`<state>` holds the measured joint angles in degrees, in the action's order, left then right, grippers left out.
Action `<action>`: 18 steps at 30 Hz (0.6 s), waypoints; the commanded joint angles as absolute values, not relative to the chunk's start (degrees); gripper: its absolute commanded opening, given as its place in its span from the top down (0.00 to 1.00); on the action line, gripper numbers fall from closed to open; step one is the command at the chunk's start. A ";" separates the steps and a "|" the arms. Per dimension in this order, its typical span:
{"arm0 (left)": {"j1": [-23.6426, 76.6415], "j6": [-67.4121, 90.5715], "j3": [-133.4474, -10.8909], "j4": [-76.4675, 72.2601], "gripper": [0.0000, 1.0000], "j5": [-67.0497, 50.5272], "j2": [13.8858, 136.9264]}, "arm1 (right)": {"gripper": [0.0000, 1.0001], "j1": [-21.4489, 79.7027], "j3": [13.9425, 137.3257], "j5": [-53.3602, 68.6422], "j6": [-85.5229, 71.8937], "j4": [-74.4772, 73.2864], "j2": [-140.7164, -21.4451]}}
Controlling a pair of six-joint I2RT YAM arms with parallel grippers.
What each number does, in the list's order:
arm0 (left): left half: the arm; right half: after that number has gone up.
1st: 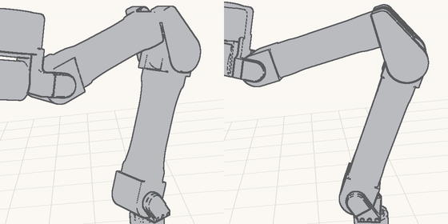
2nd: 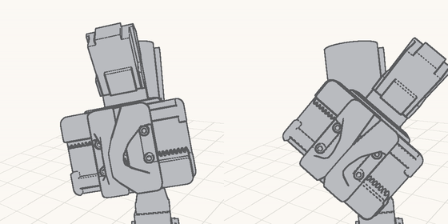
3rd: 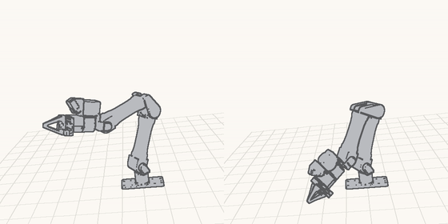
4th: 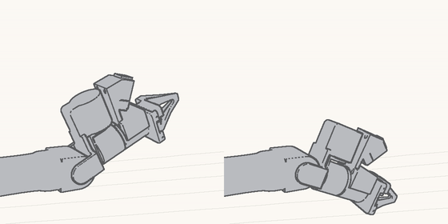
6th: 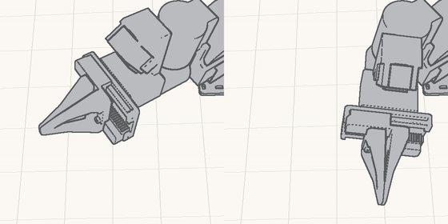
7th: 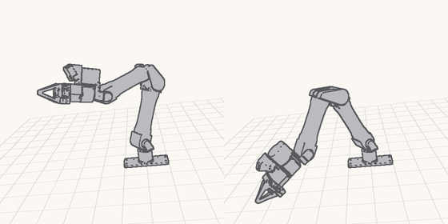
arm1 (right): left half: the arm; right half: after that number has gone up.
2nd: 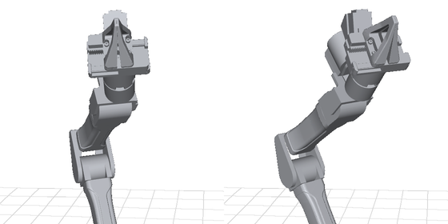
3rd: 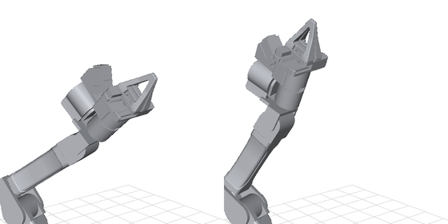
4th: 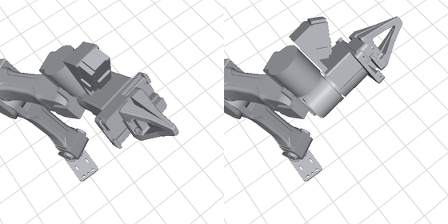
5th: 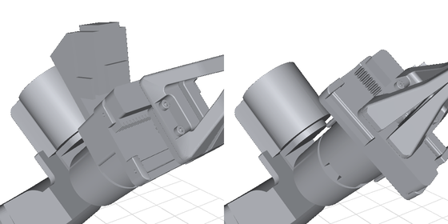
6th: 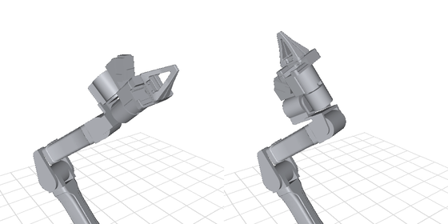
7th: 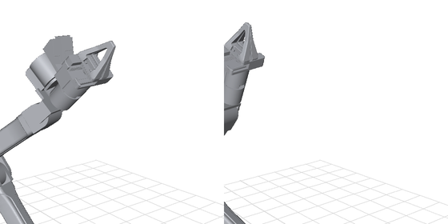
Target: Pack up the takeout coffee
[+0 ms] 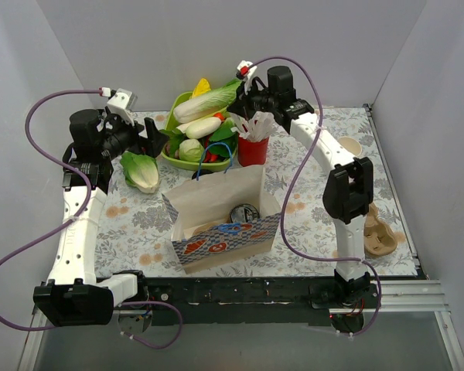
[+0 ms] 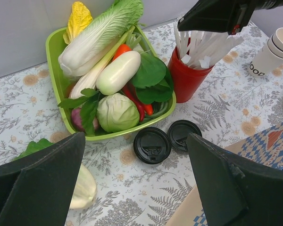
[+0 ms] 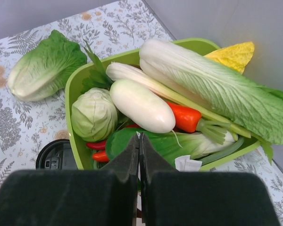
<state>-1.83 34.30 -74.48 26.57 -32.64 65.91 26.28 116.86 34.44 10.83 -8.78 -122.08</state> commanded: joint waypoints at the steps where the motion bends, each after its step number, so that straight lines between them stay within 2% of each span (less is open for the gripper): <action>1: -2.29 34.63 -73.65 25.31 0.10 -34.19 64.07 | 0.99 26.28 119.27 33.58 9.85 -4.31 -116.11; 10: -2.29 35.07 -73.13 24.79 0.10 -35.33 63.54 | 0.97 25.93 115.67 31.11 11.42 -8.35 -115.84; 11: -2.37 35.07 -73.21 24.96 0.10 -35.42 63.46 | 0.82 25.75 115.23 32.07 11.69 -8.96 -115.93; 12: -2.29 35.07 -73.13 25.05 0.09 -35.51 63.46 | 0.72 25.66 114.96 32.69 12.04 -9.23 -116.01; 14: -2.37 35.07 -73.04 25.05 0.10 -35.94 63.46 | 0.65 25.66 114.87 33.57 12.30 -9.84 -116.10; 16: -2.29 35.16 -72.86 24.96 0.10 -36.30 63.46 | 0.76 25.58 114.17 33.49 11.69 -9.06 -115.93; 18: -2.37 35.24 -72.77 24.87 0.10 -36.47 63.63 | 0.97 25.58 114.08 33.31 11.51 -8.35 -115.66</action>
<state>-2.07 34.96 -73.47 25.32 -35.00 65.34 25.91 114.34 32.71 11.90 -9.80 -117.69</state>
